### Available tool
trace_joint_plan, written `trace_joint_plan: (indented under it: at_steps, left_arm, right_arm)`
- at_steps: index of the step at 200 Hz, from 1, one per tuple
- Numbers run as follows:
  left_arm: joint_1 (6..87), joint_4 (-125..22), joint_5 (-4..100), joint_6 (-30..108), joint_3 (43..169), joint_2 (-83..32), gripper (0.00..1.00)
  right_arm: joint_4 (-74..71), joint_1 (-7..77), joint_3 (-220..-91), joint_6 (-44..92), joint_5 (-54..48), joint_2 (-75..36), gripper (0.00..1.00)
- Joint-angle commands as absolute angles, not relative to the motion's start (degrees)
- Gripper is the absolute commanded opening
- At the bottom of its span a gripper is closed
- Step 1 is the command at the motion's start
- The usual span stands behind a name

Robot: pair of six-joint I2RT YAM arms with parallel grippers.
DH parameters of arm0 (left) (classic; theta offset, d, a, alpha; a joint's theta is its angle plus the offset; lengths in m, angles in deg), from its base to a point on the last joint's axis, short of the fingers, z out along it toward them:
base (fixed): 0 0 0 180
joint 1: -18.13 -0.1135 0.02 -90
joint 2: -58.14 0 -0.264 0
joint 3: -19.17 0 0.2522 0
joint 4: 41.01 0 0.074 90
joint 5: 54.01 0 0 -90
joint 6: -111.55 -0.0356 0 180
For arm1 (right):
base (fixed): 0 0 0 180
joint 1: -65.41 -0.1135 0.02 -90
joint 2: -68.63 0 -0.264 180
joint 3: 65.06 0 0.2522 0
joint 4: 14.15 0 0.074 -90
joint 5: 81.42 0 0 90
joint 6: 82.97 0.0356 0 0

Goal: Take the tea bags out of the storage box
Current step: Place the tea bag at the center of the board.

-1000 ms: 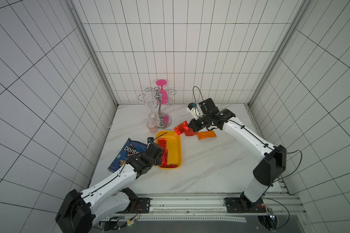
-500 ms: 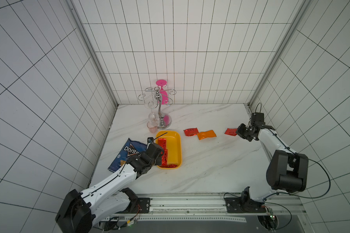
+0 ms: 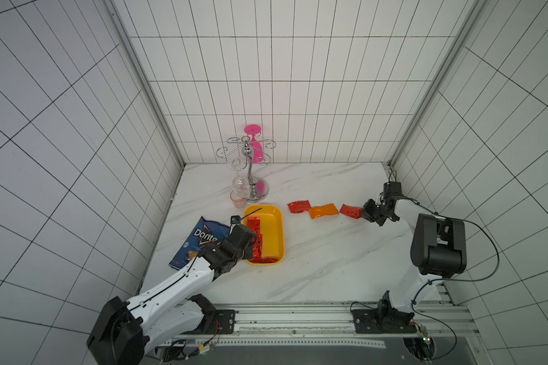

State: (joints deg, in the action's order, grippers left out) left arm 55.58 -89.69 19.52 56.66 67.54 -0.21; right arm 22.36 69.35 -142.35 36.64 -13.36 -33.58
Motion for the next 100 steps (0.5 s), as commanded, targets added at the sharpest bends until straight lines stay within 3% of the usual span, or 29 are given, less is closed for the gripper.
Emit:
trace_joint_plan:
  at_steps: [1,24,36,53,72,100]
  left_arm:
    - [55.6,-88.5,18.9,56.9,67.2,0.5,0.00]
    - [55.6,-88.5,18.9,56.8,67.1,0.6,0.00]
    - [55.6,-88.5,19.0,56.8,67.2,0.6,0.00]
    - [55.7,-88.5,19.0,56.7,67.2,0.6,0.00]
    - [55.6,-88.4,19.1,56.7,67.1,0.5,0.00]
    - [55.7,-88.3,19.3,56.6,67.3,0.5,0.00]
  right_arm:
    - [24.1,68.8,-142.8,36.2,-11.1,-33.2,0.03]
    - [25.9,69.1,-143.4,36.2,-7.7,-31.8,0.36]
    - [27.5,69.1,-144.1,36.3,-5.4,-30.2,0.46]
    - [26.9,68.6,-144.1,36.3,-3.9,-25.7,0.49]
    - [21.5,65.1,-142.6,35.1,-7.5,-18.4,0.44]
    - [17.3,51.3,-144.8,28.9,-16.3,-14.3,0.42]
